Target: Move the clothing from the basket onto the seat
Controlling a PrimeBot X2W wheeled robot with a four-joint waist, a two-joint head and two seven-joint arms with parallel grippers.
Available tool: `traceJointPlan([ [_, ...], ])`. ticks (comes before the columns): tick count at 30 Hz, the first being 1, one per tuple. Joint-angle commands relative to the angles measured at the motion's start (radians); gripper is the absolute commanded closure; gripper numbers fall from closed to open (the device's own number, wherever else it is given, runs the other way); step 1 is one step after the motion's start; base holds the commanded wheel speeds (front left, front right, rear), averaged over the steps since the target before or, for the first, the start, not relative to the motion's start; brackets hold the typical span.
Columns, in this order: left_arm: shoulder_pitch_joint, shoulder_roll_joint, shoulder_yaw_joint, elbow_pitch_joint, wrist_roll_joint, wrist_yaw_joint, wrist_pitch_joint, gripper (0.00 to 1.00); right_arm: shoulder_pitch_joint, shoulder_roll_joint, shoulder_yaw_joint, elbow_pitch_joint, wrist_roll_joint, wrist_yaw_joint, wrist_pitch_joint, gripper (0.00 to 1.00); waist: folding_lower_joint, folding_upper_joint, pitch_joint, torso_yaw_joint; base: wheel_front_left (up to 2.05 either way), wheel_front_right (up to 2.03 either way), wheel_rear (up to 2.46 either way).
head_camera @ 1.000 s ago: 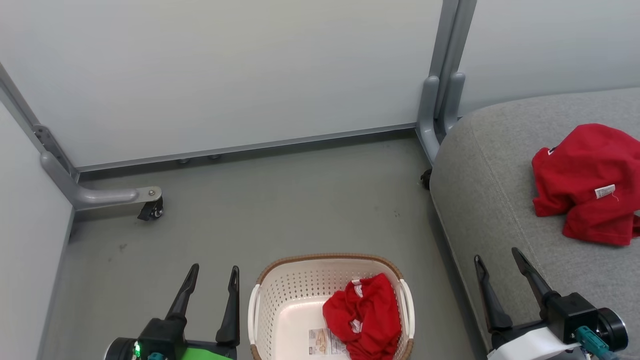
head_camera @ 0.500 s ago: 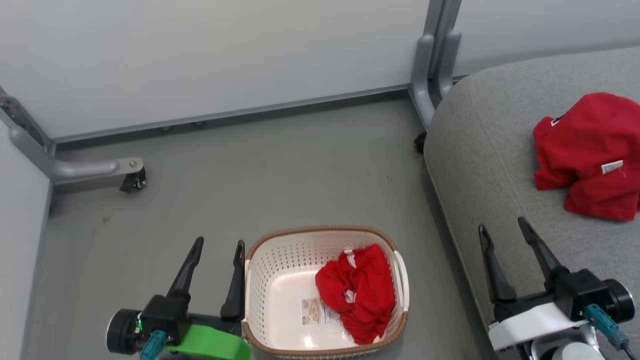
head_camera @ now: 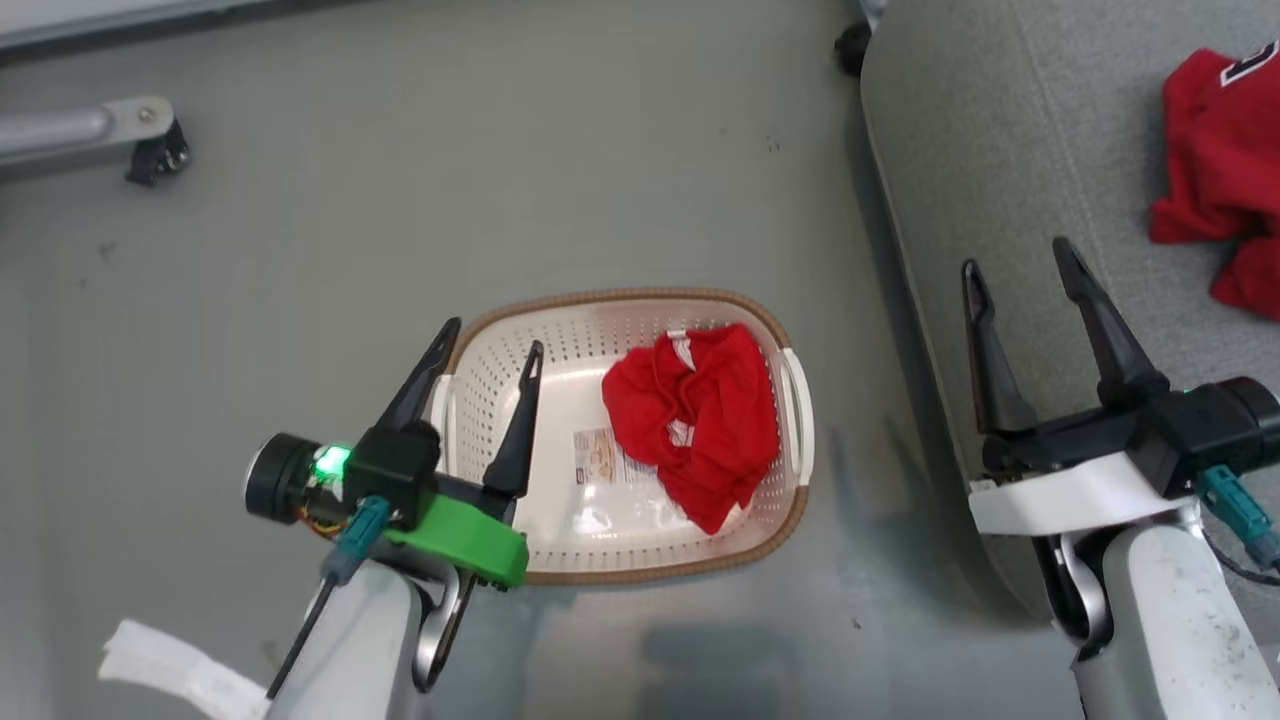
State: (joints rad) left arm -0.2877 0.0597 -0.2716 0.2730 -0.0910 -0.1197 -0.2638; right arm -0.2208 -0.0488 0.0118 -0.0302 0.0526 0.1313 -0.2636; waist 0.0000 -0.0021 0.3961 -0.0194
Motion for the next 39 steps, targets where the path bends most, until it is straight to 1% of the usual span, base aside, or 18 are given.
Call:
traceJointPlan([
  [1, -0.054, 0.017, -0.016, 0.029, 0.020, -0.005, -0.001, 0.00, -0.035, -0.003, -0.001, -0.010, -0.006, -0.001, -0.002, 0.00, 0.0000, 0.0021, 0.199, -0.044, 0.00, 0.00, 0.00],
  [5, -0.151, 0.046, -0.099, 0.148, 0.047, -0.011, -0.001, 0.00, -0.085, -0.003, 0.005, -0.025, -0.014, -0.001, -0.002, 0.00, 0.0000, 0.0021, 0.280, -0.067, 0.00, 0.00, 0.00],
  [11, -0.310, 0.085, -0.319, 0.339, 0.042, -0.011, -0.001, 0.00, -0.144, -0.003, 0.017, -0.052, -0.012, -0.001, -0.002, 0.00, 0.0000, 0.0021, 0.391, -0.106, 0.00, 0.00, 0.00],
  [14, -0.388, 0.094, -0.406, 0.414, 0.054, -0.011, -0.001, 0.00, -0.166, -0.003, 0.022, -0.072, -0.012, -0.001, -0.002, 0.00, 0.0000, 0.0021, 0.445, -0.119, 0.00, 0.00, 0.00],
  [16, -0.432, 0.093, -0.446, 0.452, 0.060, -0.011, -0.001, 0.00, -0.174, -0.003, 0.026, -0.083, -0.021, -0.001, -0.002, 0.00, 0.0000, 0.0021, 0.477, -0.125, 0.00, 0.00, 0.00],
  [22, -0.539, 0.080, -0.500, 0.538, 0.060, -0.011, -0.001, 0.00, -0.194, -0.003, 0.020, -0.133, -0.030, -0.001, -0.002, 0.00, 0.0000, 0.0021, 0.566, -0.133, 0.00, 0.00, 0.00],
  [28, -0.624, 0.075, -0.507, 0.601, 0.061, -0.011, -0.001, 0.00, -0.210, -0.003, 0.022, -0.191, -0.057, -0.001, -0.002, 0.00, 0.0000, 0.0021, 0.638, -0.134, 0.00, 0.00, 0.00],
  [39, -0.711, 0.094, -0.524, 0.655, 0.080, -0.004, -0.001, 0.00, -0.234, -0.003, 0.072, -0.247, -0.072, -0.001, -0.002, 0.00, 0.0000, 0.0021, 0.706, -0.159, 0.00, 0.00, 0.00],
])
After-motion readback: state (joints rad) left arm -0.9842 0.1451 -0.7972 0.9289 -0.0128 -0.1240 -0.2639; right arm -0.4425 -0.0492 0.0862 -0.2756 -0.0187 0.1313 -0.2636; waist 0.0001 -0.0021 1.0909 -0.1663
